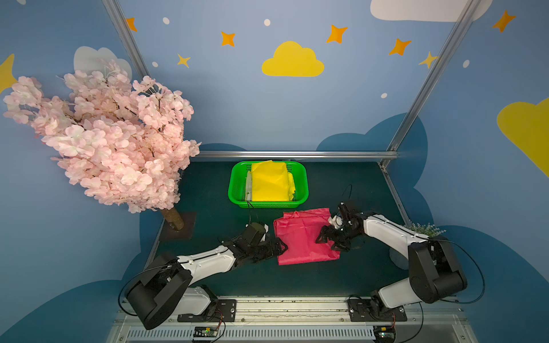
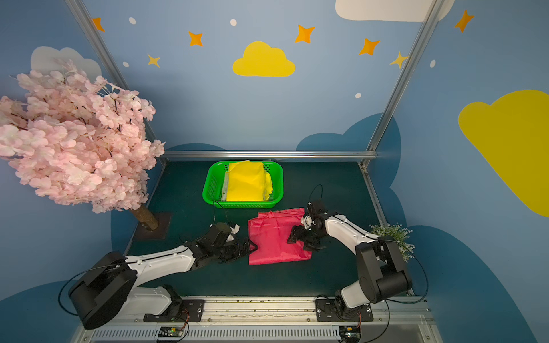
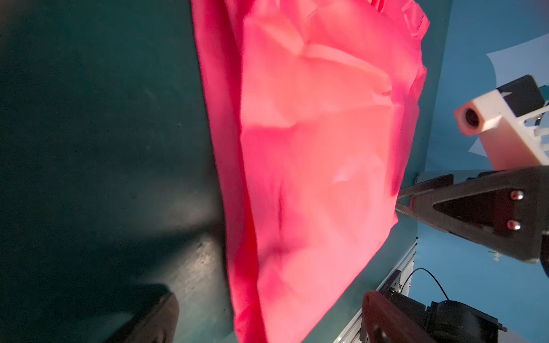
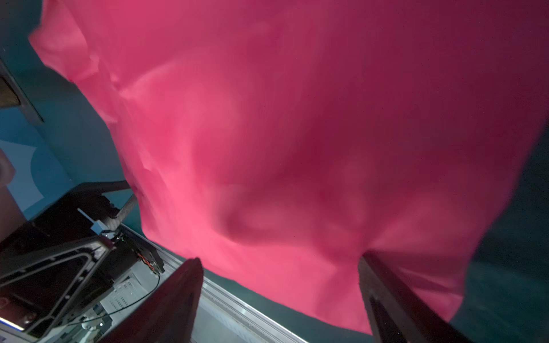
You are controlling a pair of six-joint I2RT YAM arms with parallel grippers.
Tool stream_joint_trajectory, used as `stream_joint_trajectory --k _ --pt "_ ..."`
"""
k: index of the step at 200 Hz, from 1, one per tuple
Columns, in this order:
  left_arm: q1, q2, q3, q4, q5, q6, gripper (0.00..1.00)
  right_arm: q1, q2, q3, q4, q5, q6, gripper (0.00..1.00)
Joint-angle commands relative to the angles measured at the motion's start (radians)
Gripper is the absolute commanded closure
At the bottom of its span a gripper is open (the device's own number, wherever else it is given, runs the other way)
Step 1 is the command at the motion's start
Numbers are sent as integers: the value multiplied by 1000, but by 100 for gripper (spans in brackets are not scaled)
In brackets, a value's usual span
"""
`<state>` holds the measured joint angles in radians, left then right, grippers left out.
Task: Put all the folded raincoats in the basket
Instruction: Move the raincoat to the center of the board.
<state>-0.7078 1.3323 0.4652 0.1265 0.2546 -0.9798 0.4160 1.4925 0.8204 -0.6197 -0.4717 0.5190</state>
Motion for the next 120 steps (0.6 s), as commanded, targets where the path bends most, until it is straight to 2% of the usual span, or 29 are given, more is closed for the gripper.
stream_joint_trajectory --k 1,29,61,120 --pt "-1 10 -14 -15 -5 13 0 40 -27 -15 35 -9 66 16" --pt "10 10 -19 -36 -15 36 0 34 -71 14 -39 64 44 11" --pt "67 14 -20 -42 -14 70 0 -10 -120 45 -115 110 3 6" --pt "199 96 44 -54 105 206 0 -90 -62 21 -78 102 -31 5"
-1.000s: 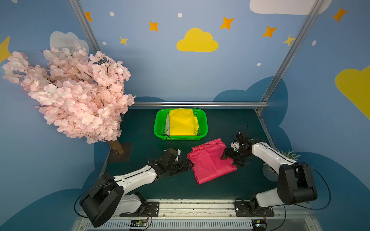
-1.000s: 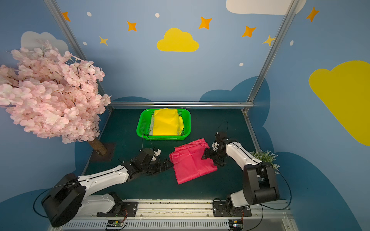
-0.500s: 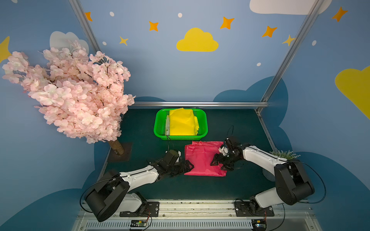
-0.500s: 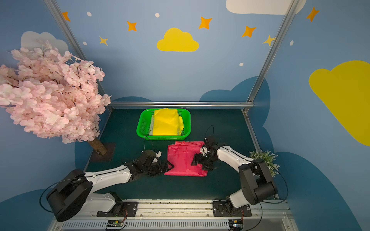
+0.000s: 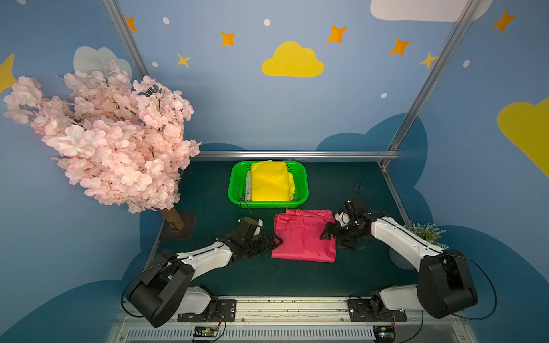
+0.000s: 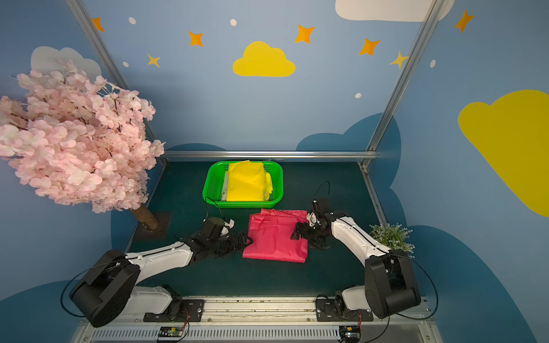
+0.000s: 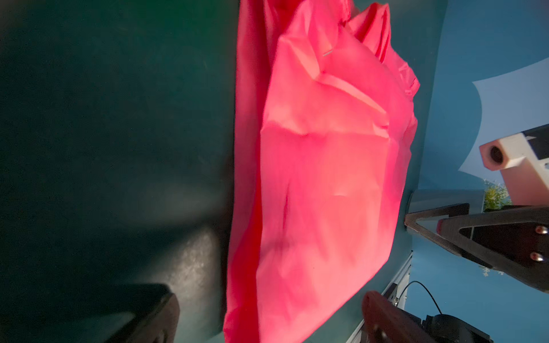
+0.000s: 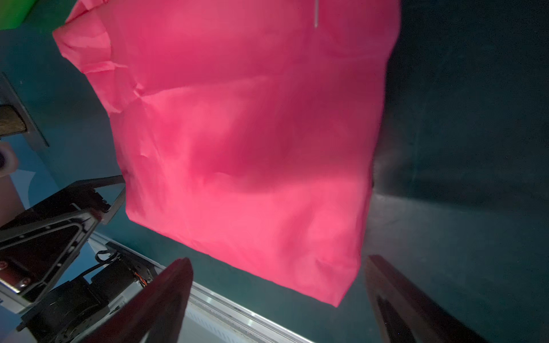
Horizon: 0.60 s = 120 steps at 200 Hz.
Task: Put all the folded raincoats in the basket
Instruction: Move the raincoat to the center of the board, then pick up the raincoat from the center of the board.
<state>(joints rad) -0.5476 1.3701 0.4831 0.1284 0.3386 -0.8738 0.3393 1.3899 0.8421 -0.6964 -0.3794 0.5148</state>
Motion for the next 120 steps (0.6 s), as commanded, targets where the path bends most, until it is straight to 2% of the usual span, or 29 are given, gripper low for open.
stream_joint_trajectory --k 1,63,98,120 --pt "41 61 28 -56 23 102 0 -14 43 -1 1 8 -27 5" --pt "64 225 80 43 159 139 0 -26 158 -11 117 -61 -25 10" --pt "64 296 78 121 214 123 2 -28 201 -25 154 -91 -27 22" --pt "62 332 74 170 248 108 12 -28 213 -42 170 -95 -27 32"
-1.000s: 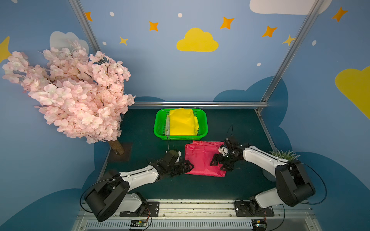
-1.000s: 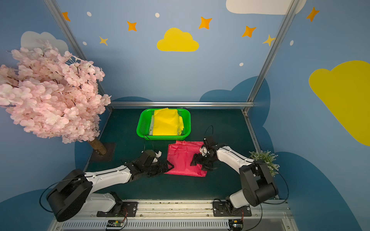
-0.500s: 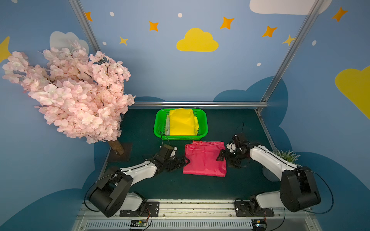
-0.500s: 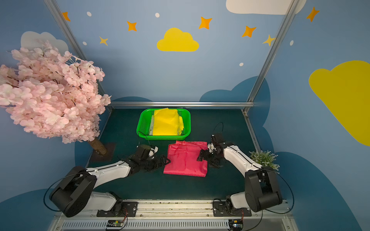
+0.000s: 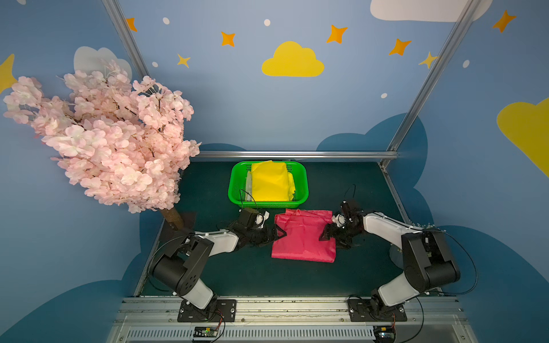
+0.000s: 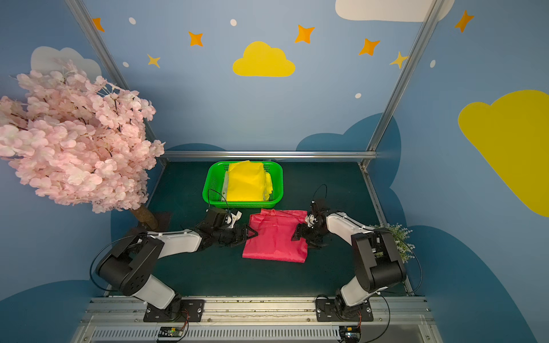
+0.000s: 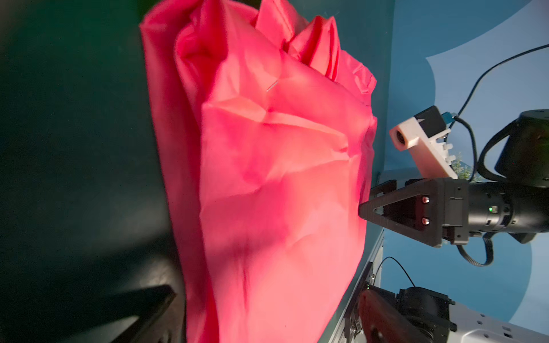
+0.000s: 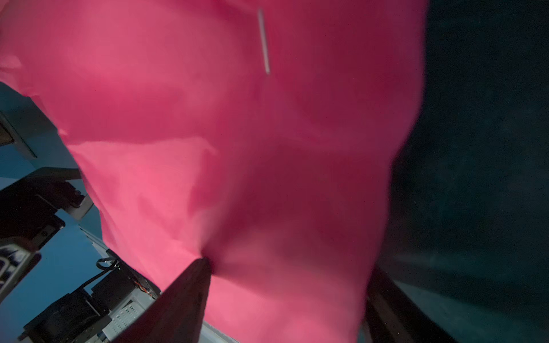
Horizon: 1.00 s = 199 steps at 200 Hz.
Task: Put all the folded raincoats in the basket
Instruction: Pick up the raincoat from the center of the board.
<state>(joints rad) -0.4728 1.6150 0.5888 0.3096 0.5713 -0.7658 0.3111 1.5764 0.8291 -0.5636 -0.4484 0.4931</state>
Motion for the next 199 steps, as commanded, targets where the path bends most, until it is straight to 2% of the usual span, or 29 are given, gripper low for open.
stream_joint_trajectory --k 1,34,75,93,104,150,199 --pt "-13 89 -32 -10 17 0 13 1 27 -29 38 -26 -5 32" --pt "-13 100 -42 13 33 -4 35 0 23 -52 47 -27 -7 50" --pt "-20 64 -58 16 39 -13 62 0 -3 -63 38 -43 -10 88" --pt "-28 45 -63 14 48 -16 84 0 -29 -68 25 -52 -9 98" --pt "-36 31 -64 7 54 -18 97 2 -49 -69 11 -58 -8 100" --pt "-91 -80 -83 -74 55 -31 98 19 -200 -77 -94 -75 4 100" --pt "-125 -307 -101 -253 4 -47 98 37 -432 -79 -229 -79 37 100"
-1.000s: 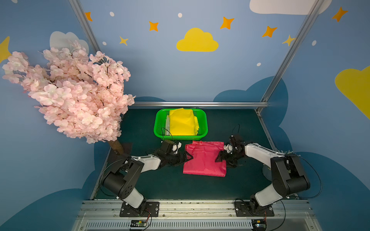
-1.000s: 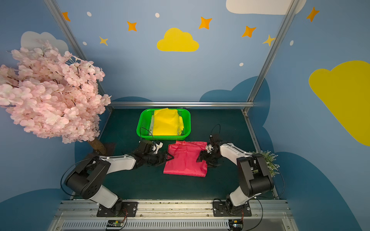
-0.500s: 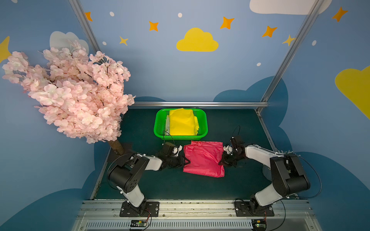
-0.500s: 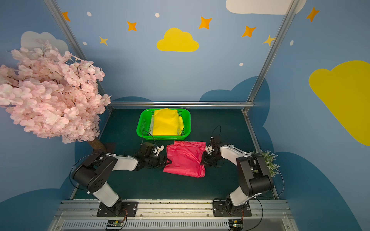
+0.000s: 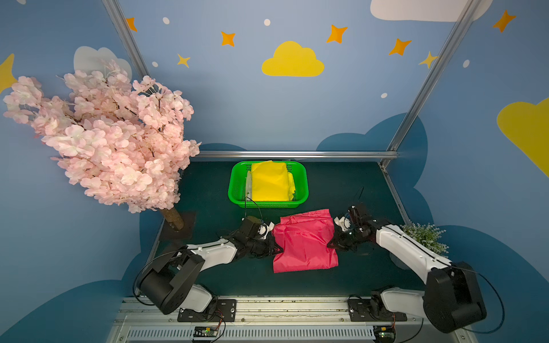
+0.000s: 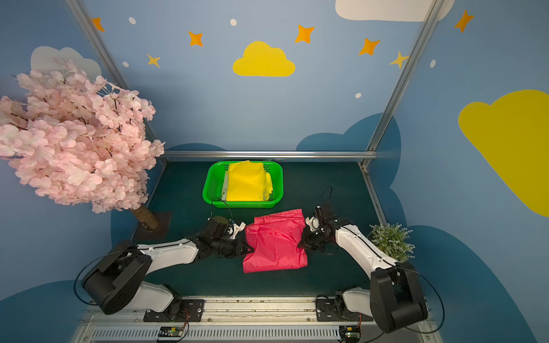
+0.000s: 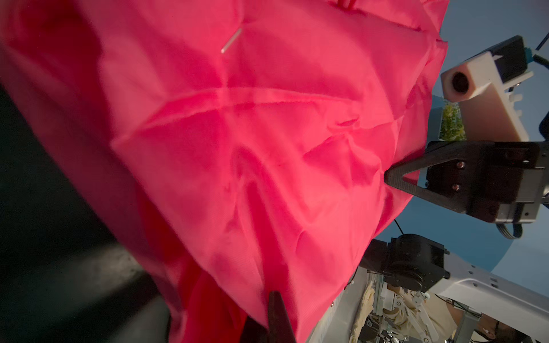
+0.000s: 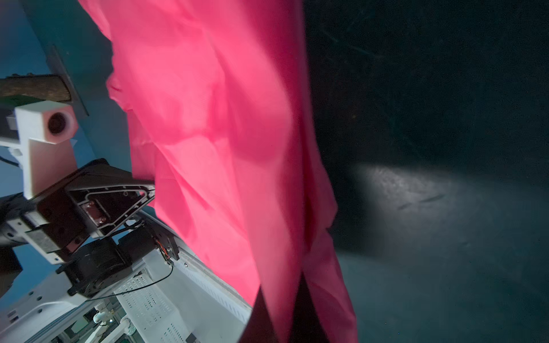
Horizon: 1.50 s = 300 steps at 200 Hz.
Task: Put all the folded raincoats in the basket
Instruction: Pick up the raincoat from the center of the board, then place the raincoat in the basket.
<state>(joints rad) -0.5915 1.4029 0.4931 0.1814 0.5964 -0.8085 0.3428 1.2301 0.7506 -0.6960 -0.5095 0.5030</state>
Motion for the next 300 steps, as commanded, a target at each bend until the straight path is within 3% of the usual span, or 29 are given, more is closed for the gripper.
stream_joint_trajectory --k 1,38,86,143,211,300 --pt "-6 -103 -5 -130 -23 -4 98 5 -90 0 -97 -20 27 100" --pt "-5 -250 12 -223 -77 -14 98 6 -203 17 -111 -62 84 100" --pt "14 -343 73 -310 -135 -13 98 4 -221 137 -113 -85 140 100" --pt "169 -364 206 -371 -168 -1 98 1 -91 262 64 -96 241 100" --pt "414 -119 496 -404 -101 121 98 5 289 560 196 -98 285 100" --pt "565 317 866 -437 -25 237 98 14 815 1031 205 -128 308 100"
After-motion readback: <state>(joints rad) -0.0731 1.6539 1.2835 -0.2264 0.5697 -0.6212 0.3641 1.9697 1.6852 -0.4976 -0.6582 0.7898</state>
